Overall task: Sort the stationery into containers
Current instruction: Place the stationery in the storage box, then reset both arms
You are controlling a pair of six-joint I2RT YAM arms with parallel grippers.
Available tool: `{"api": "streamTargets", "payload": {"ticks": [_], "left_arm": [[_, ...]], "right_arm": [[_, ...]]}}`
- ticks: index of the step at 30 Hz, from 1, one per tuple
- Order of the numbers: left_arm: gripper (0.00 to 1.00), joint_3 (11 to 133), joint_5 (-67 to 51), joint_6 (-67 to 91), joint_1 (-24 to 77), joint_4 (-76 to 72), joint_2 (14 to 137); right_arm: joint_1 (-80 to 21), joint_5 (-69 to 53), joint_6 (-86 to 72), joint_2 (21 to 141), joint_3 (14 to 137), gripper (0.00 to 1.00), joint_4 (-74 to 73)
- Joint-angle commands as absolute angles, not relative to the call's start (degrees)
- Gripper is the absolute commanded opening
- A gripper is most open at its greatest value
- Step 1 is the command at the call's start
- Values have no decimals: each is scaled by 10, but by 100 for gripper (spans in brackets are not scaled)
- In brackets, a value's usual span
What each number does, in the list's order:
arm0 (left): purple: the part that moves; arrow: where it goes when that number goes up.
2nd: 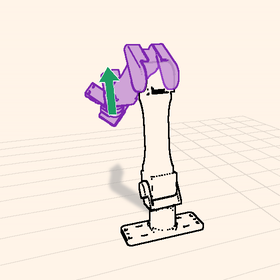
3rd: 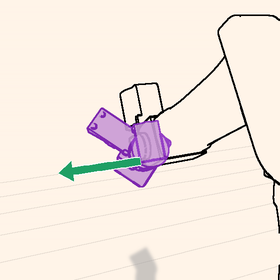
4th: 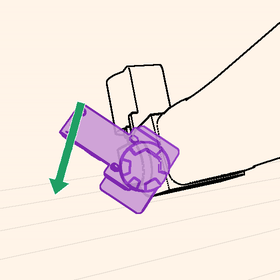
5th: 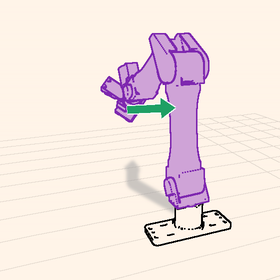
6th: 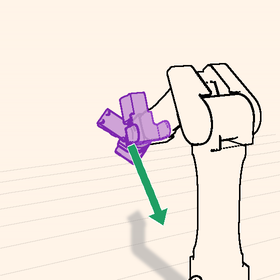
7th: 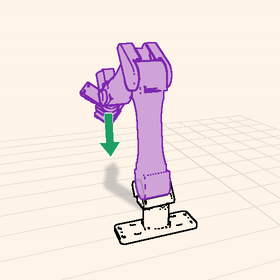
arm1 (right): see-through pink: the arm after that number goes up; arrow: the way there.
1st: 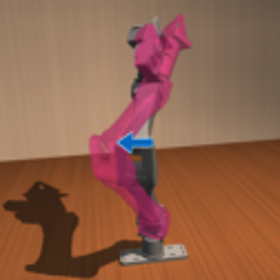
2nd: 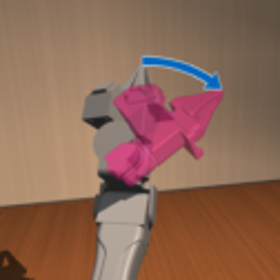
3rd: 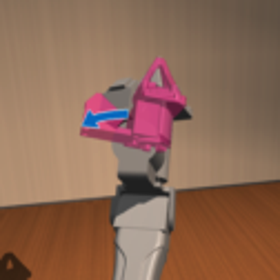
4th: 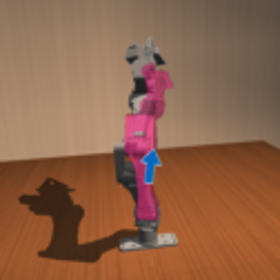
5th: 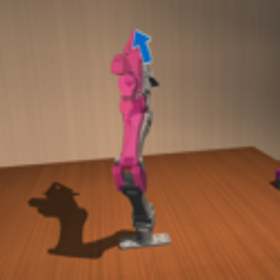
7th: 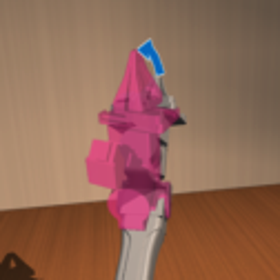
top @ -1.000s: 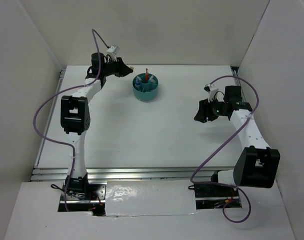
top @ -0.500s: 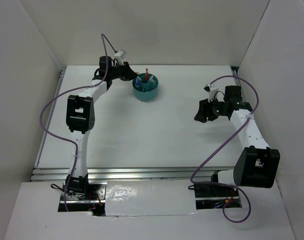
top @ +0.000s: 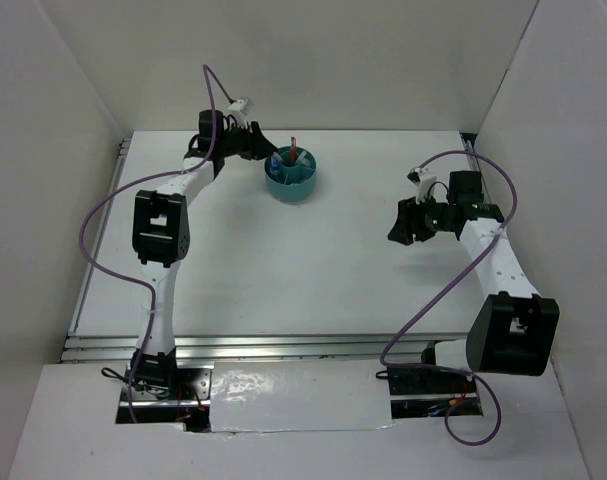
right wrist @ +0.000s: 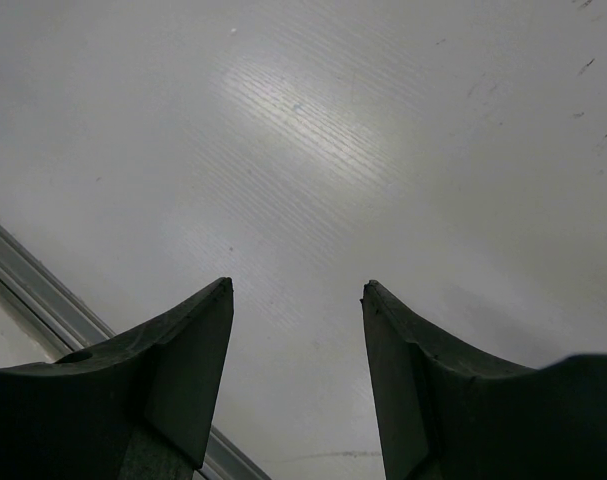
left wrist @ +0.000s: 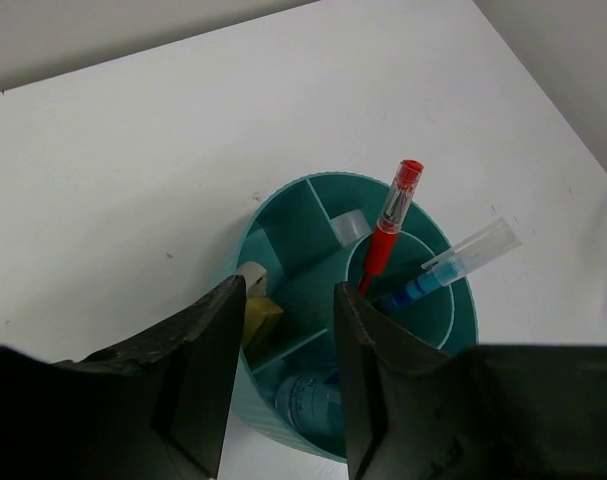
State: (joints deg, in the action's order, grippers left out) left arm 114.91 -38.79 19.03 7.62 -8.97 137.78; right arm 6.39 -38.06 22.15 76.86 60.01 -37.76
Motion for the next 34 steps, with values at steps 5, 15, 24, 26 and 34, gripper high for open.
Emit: {"api": "streamTargets", "payload": {"ticks": [5,15,24,26,34], "left_arm": [[43,1173,-387,176,59,-116,1311],[70,1182,-358,13,-46,283,1154],[99,709,-244,-141,-89,325,791],[99,645,-222,-145,-87,291,737],[100,495,-157,-122,-77,265,578]], "right_arm": [[69,-378,222,763,635,61,-381],[79,-324,172,703,623,100,-313],[103,-236,159,528,498,100,-204],[110,-219,156,489,461,100,-184],[122,-216,162,380,364,100,-172]]}}
